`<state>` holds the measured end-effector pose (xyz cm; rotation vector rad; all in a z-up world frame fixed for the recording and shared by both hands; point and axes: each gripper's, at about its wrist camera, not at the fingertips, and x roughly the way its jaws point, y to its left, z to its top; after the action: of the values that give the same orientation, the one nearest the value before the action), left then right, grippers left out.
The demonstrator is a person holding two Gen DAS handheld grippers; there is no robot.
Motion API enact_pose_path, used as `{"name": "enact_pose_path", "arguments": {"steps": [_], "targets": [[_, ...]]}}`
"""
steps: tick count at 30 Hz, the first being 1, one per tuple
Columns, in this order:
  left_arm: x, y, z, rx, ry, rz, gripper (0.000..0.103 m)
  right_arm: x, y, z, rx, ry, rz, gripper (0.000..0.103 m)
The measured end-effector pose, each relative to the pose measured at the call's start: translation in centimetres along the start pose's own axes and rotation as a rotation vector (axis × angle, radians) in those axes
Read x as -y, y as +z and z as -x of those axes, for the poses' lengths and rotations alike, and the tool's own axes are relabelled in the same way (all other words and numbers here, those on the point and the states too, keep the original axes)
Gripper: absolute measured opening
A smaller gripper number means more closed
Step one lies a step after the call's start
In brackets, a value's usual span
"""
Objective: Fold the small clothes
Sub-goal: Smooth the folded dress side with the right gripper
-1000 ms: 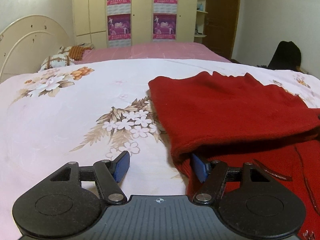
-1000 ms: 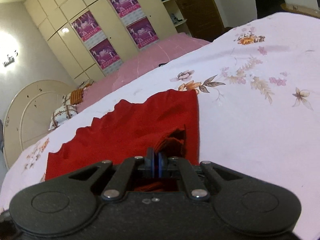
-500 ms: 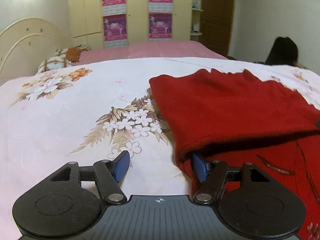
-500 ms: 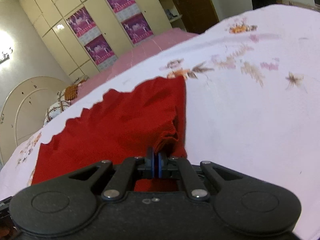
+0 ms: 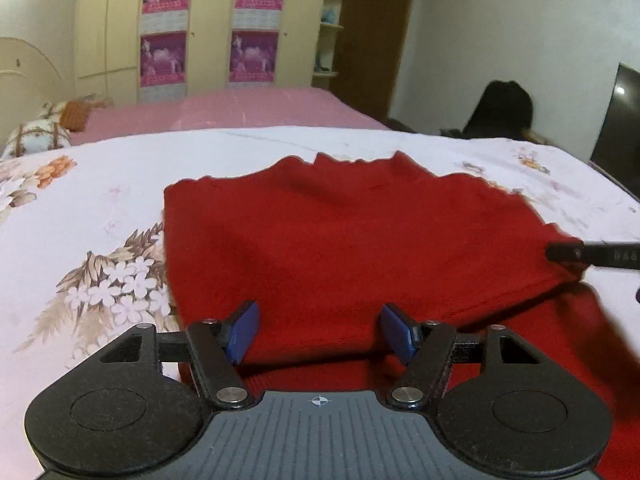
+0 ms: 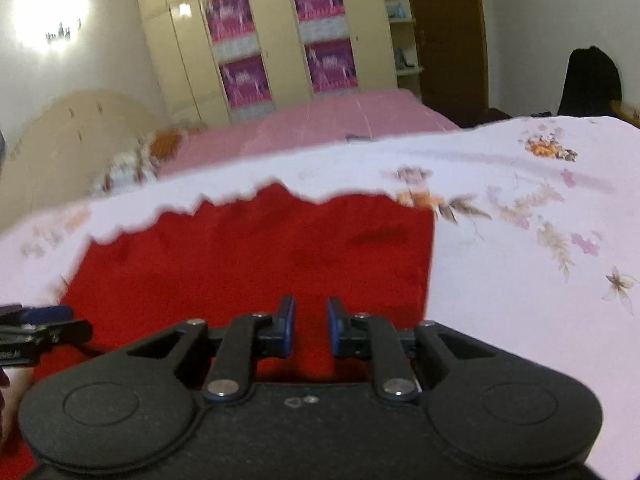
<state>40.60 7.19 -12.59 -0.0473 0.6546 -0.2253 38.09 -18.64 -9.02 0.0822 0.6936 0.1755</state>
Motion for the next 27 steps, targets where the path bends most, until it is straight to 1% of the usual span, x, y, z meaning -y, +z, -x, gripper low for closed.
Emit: {"name": "enact_pose_path", "arguments": {"steps": [1, 2, 3, 4, 6, 8, 10, 12, 14, 15, 16, 17, 18, 19, 20, 22, 24, 26, 27], "targets": [[0.1, -0.1, 0.0, 0.002, 0.005, -0.015, 0.068, 0.4, -0.6, -0.7, -0.031, -0.043, 0.015, 0.01], [0.1, -0.1, 0.1, 0.001, 0.014, -0.028, 0.068, 1.1, -1.1, -1.0, -0.041, -0.06, 0.011, 0.009], [-0.1, -0.1, 0.3, 0.0, 0.025, -0.041, 0.068, 1.8, -1.3, -0.8, -0.024, -0.048, -0.005, 0.009], [-0.4, 0.0, 0.5, 0.0, 0.034, -0.041, 0.068, 1.9, -1.2, -0.7, -0.03, -0.051, -0.009, 0.009], [-1.1, 0.8, 0.8, 0.02, 0.057, -0.015, 0.068, 1.2, -0.4, -0.5, -0.038, -0.062, 0.005, 0.015], [-1.4, 2.1, 0.6, 0.051, 0.08, -0.007, 0.068, 0.6, 0.6, -0.2, 0.007, -0.051, 0.009, 0.02], [-1.2, 3.5, -0.3, 0.057, 0.079, -0.027, 0.068, 0.1, 1.6, -0.8, 0.019, -0.046, 0.017, 0.023], [-0.6, 4.5, -1.7, 0.058, 0.076, -0.07, 0.068, -0.3, 2.4, -2.0, 0.009, -0.038, 0.024, 0.024], [-0.3, 4.9, -3.0, 0.037, 0.082, -0.085, 0.068, -0.7, 3.0, -3.1, 0.003, -0.027, 0.039, 0.023], [-0.5, 4.8, -4.0, 0.01, 0.087, -0.08, 0.068, -0.8, 3.0, -3.7, -0.009, -0.023, 0.048, 0.023], [-0.8, 4.6, -5.0, -0.034, 0.091, -0.076, 0.068, -0.9, 2.9, -4.5, -0.032, -0.028, 0.064, 0.022], [-1.1, 4.4, -5.4, -0.032, 0.08, -0.084, 0.068, -0.9, 2.7, -5.2, -0.06, -0.052, 0.083, 0.022], [-1.1, 4.4, -5.5, -0.037, 0.075, -0.09, 0.068, -0.8, 2.3, -5.5, -0.061, -0.07, 0.1, 0.022], [-1.1, 4.8, -5.3, -0.051, 0.077, -0.089, 0.068, -0.5, 2.1, -5.5, -0.042, -0.073, 0.105, 0.022], [-1.1, 5.3, -5.0, -0.046, 0.09, -0.083, 0.068, -0.2, 2.1, -5.4, -0.04, -0.075, 0.096, 0.022], [-1.5, 5.9, -4.2, 0.018, 0.101, -0.067, 0.068, 0.2, 2.5, -4.8, -0.038, -0.065, 0.055, 0.024], [-2.3, 6.5, -4.7, 0.029, 0.126, -0.038, 0.068, 0.2, 2.9, -4.1, 0.001, -0.04, 0.038, 0.027], [-3.0, 6.4, -6.1, -0.015, 0.159, -0.038, 0.068, -0.3, 3.0, -4.1, 0.013, -0.023, 0.057, 0.031], [-3.5, 6.1, -7.3, -0.073, 0.177, -0.04, 0.068, -0.5, 2.9, -4.4, 0.002, -0.025, 0.075, 0.032]]}}
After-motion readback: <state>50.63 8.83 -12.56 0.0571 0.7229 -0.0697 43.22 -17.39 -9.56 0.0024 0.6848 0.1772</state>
